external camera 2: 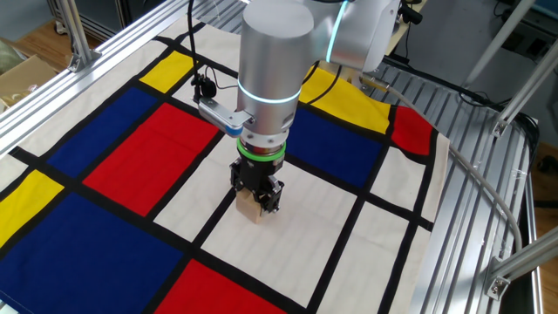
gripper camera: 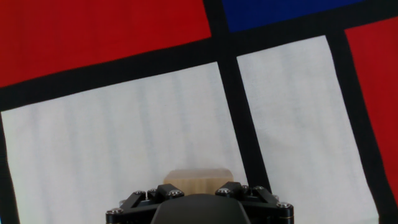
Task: Hold a small block with the gripper and sweep it from left to right on the table
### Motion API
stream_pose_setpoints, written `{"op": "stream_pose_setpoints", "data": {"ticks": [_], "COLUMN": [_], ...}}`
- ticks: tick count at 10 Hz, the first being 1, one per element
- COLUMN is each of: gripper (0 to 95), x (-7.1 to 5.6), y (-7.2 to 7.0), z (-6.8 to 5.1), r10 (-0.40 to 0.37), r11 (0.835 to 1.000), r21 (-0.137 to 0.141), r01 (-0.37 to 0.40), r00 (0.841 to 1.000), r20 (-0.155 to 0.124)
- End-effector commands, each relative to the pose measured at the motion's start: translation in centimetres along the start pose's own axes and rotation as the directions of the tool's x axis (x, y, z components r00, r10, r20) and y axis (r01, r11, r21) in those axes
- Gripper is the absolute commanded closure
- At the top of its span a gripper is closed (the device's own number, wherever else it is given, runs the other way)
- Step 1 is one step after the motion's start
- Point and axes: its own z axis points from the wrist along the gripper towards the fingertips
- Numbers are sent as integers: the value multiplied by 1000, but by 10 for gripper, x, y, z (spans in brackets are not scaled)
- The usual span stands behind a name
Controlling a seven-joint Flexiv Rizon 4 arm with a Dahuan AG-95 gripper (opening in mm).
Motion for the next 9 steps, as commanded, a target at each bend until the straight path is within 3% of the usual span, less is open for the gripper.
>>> {"op": "stream_pose_setpoints", "data": {"ticks": [1, 5, 9], "gripper": [950, 950, 950], "x": [-2, -2, -4], "y": [1, 4, 5], "z": [2, -1, 3], "r10": [0, 8, 4], "r11": [1000, 1000, 1000], "r21": [-3, 4, -4], "r01": [0, -8, -4], "r00": [1000, 1000, 1000], "r20": [0, -8, -3]}}
